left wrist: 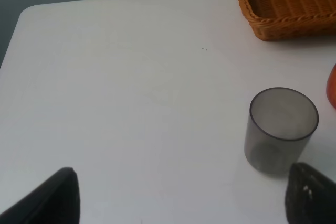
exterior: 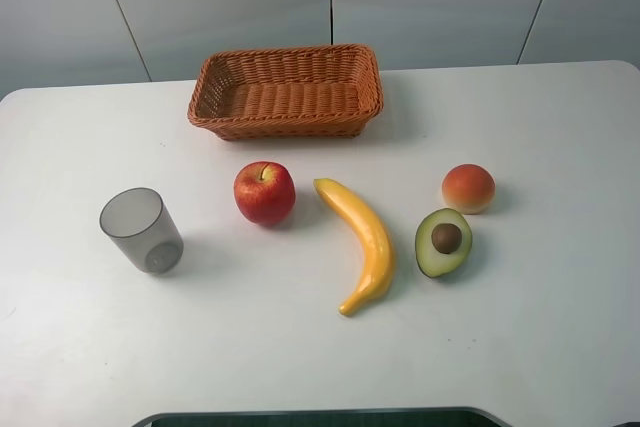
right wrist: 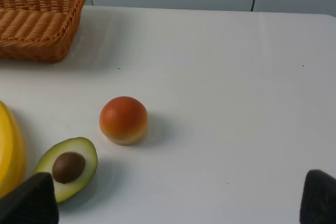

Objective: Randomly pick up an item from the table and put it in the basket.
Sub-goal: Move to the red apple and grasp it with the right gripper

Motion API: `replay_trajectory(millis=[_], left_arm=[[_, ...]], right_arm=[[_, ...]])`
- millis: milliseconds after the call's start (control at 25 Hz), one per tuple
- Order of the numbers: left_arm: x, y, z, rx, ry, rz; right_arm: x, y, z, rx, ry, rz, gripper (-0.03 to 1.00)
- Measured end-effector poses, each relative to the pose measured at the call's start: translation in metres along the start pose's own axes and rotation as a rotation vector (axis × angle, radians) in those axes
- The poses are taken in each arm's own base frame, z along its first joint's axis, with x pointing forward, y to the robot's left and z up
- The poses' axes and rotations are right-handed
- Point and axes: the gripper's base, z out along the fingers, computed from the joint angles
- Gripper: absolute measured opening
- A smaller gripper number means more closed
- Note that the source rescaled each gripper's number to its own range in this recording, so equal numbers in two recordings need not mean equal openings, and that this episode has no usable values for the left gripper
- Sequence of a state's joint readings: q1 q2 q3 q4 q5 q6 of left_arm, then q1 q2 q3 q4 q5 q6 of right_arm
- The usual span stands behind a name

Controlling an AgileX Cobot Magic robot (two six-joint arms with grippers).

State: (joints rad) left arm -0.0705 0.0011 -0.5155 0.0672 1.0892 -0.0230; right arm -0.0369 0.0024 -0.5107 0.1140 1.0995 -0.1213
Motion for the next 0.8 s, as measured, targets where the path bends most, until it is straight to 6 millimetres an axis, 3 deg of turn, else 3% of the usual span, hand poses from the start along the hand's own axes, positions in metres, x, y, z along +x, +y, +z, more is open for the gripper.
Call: replay_trajectory(millis=[800], left_arm=[[0.0, 0.0, 0.0, 0.0, 0.0, 0.0]], right_arm=[[-0.0001, 0.0004, 0.0, -0.005, -0.001, 0.002, 1.0]])
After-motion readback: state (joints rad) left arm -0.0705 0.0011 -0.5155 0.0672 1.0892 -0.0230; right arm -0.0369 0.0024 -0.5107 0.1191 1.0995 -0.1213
